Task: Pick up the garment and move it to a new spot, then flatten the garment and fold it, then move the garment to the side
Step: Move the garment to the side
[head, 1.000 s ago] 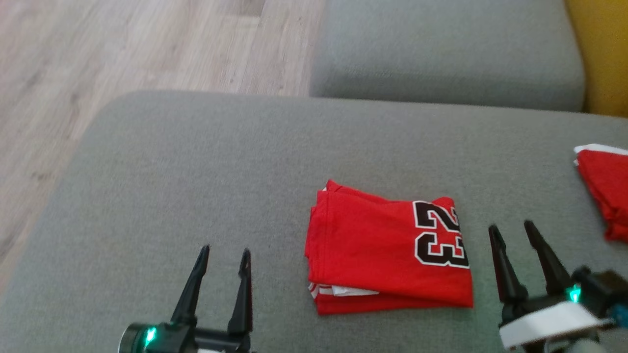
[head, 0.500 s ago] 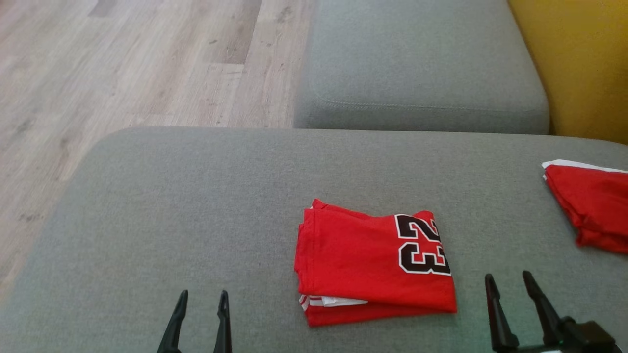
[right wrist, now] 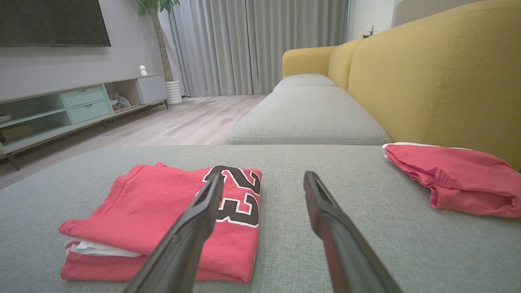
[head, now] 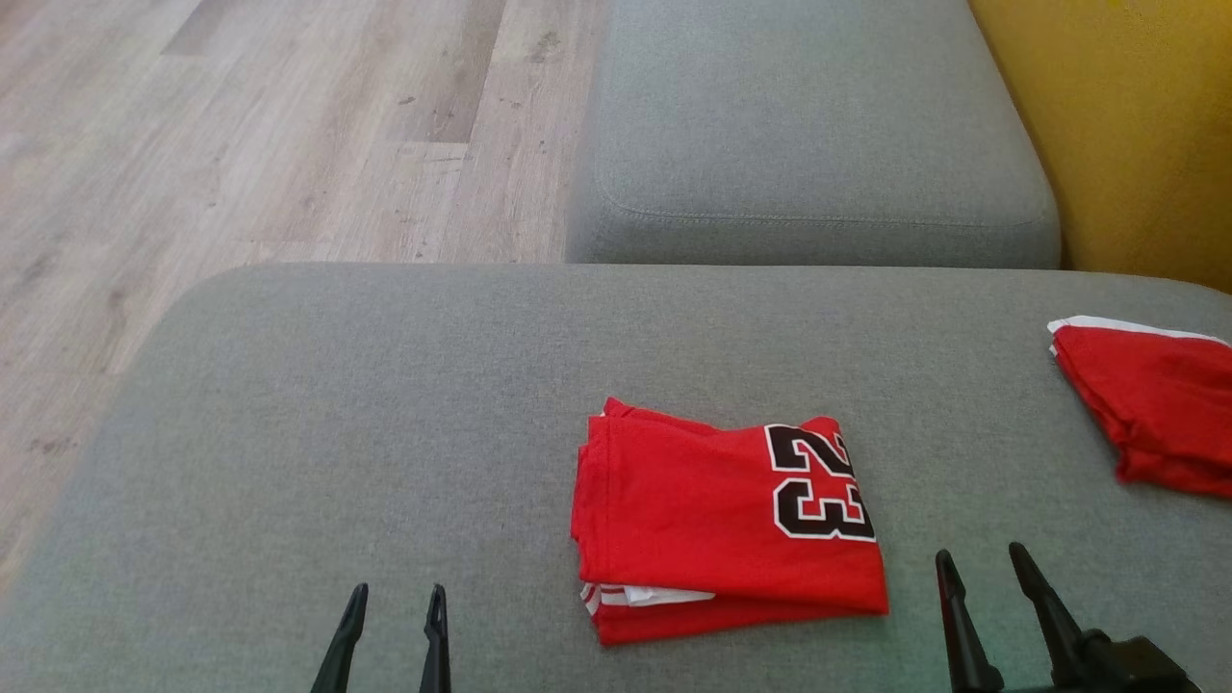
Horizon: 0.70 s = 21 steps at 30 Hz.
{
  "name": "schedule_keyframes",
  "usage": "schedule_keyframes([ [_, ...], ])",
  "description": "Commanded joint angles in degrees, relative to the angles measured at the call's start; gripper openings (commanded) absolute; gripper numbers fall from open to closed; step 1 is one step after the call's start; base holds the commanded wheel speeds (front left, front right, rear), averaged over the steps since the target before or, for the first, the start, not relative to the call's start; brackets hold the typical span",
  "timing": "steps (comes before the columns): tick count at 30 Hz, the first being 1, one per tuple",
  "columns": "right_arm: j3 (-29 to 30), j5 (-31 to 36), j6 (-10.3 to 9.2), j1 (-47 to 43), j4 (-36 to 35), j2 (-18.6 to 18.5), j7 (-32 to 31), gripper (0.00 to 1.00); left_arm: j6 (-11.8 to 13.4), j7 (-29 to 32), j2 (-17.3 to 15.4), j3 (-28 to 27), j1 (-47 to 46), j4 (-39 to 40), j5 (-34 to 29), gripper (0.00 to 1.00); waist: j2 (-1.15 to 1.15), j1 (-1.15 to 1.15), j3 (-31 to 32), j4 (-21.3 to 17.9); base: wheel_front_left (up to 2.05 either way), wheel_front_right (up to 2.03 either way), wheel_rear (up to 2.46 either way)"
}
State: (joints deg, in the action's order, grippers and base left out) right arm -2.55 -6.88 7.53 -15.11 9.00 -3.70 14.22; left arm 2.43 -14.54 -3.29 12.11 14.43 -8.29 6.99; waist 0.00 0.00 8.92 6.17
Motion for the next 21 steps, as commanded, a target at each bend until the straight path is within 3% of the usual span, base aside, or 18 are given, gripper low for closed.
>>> schedule_keyframes([
  [1, -1.3, 0.6, -0.04, 1.4, -1.6, -0.8, 0.8, 1.00, -0.2, -0.5, 0.4, -2.1, -2.0, 1.4, -0.4, 1.00, 0.00, 0.00, 0.0, 0.1, 0.00, 0.00, 0.00],
  [21, -1.7, 0.3, -0.04, 0.9, -0.6, -0.9, 0.8, 1.00, -0.4, -0.5, 0.4, -2.5, -2.0, 1.3, -1.5, 1.00, 0.00, 0.00, -0.1, 0.6, 0.00, 0.00, 0.00],
])
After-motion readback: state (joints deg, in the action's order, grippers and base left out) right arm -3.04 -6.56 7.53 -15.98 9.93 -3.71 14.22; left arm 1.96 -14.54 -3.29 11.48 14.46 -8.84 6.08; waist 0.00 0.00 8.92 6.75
